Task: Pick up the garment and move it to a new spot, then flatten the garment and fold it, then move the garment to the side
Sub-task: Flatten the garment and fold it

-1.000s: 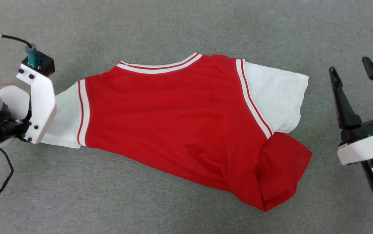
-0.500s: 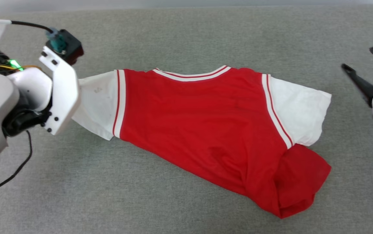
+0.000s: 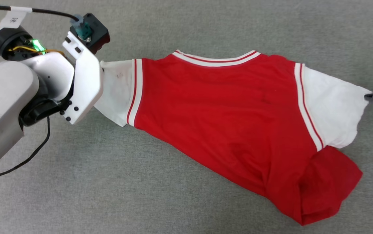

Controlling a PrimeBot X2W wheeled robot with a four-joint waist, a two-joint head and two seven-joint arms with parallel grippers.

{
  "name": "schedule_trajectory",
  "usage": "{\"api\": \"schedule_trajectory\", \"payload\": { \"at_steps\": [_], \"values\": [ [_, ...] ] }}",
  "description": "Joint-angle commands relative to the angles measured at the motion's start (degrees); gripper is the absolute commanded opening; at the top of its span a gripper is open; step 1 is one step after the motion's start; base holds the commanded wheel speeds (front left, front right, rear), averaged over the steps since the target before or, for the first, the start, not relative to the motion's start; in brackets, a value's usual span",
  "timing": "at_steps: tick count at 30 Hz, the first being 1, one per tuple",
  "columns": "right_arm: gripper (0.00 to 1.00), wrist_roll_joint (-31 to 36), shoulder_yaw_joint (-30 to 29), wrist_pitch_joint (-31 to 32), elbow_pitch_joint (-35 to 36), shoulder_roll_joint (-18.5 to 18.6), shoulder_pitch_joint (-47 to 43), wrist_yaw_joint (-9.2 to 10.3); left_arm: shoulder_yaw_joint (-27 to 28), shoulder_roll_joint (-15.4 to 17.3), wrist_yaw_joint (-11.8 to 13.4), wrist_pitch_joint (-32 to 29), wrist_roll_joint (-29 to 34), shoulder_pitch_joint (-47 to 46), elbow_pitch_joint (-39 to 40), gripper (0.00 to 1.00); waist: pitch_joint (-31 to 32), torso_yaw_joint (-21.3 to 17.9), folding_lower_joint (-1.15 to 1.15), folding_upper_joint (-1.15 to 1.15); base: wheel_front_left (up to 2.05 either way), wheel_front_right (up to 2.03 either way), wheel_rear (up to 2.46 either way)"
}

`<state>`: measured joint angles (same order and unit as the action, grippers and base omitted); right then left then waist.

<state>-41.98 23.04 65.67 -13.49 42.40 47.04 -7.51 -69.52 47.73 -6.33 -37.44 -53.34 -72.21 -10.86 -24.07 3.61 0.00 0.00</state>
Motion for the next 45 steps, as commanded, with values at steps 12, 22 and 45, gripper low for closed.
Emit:
{"api": "schedule_trajectory", "payload": {
  "at_steps": [12,22,45],
  "values": [
    [0.00,-0.5,4.2,-2.6,-6.6,-5.8,-1.1,0.03,-0.2,-0.7,-0.4,1.9,-0.6,0.6,-2.3,0.00,-2.4,1.3,0.00,0.00,0.00,0.00,0.00],
    [0.00,-2.7,4.7,-17.5,-4.3,-0.1,4.9,0.05,1.7,-0.6,-0.7,11.4,0.3,0.6,-3.3,0.00,5.5,-0.5,0.00,0.00,0.00,0.00,0.00],
    [0.00,14.5,1.6,-37.3,-9.7,-5.8,34.7,0.05,12.8,-10.3,1.9,28.3,8.4,-22.8,-16.1,0.00,2.2,-3.4,0.00,0.00,0.00,0.00,0.00]
  ]
}}
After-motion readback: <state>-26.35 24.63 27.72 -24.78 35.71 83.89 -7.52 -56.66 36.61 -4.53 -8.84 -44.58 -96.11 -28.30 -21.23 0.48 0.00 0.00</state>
